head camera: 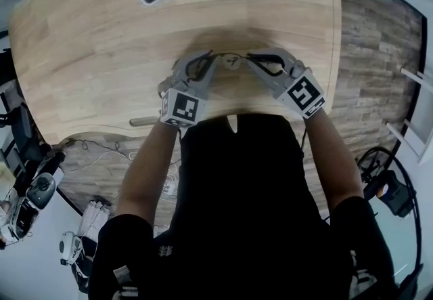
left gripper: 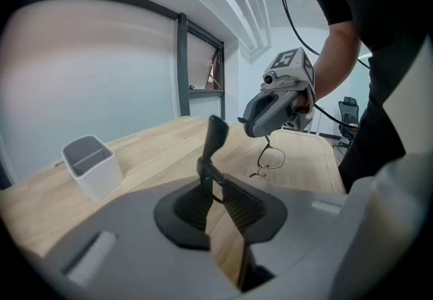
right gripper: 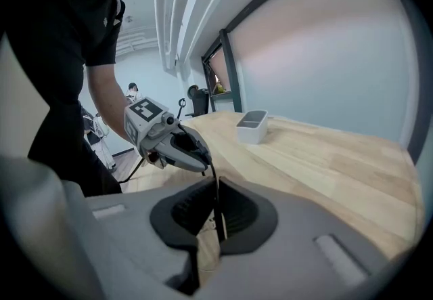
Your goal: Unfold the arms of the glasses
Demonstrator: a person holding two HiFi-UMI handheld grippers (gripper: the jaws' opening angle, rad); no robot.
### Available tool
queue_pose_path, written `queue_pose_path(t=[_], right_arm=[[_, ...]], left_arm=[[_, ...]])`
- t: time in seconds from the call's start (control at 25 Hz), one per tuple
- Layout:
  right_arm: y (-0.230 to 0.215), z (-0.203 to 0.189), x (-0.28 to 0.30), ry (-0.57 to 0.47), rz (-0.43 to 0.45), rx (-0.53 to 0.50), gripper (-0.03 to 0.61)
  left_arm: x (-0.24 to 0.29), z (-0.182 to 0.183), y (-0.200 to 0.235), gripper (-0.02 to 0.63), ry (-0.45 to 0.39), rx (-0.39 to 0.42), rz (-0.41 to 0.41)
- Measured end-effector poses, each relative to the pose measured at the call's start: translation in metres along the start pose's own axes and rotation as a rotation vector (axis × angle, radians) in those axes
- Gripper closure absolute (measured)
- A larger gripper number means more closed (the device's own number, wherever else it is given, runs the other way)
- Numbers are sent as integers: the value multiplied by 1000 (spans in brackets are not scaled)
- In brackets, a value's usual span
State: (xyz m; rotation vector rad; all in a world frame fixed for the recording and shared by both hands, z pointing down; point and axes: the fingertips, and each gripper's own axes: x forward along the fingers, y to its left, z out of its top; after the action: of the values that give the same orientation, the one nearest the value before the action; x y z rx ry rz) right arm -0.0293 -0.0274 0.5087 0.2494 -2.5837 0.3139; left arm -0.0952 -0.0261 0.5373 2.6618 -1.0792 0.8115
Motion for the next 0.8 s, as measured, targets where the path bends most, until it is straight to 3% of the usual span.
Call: queue_pose_path(t=[0.8], right_arm=[[-16,9,-26,-101,-43,64,561]], left_arm=[[1,9,11,552,34,27,68]])
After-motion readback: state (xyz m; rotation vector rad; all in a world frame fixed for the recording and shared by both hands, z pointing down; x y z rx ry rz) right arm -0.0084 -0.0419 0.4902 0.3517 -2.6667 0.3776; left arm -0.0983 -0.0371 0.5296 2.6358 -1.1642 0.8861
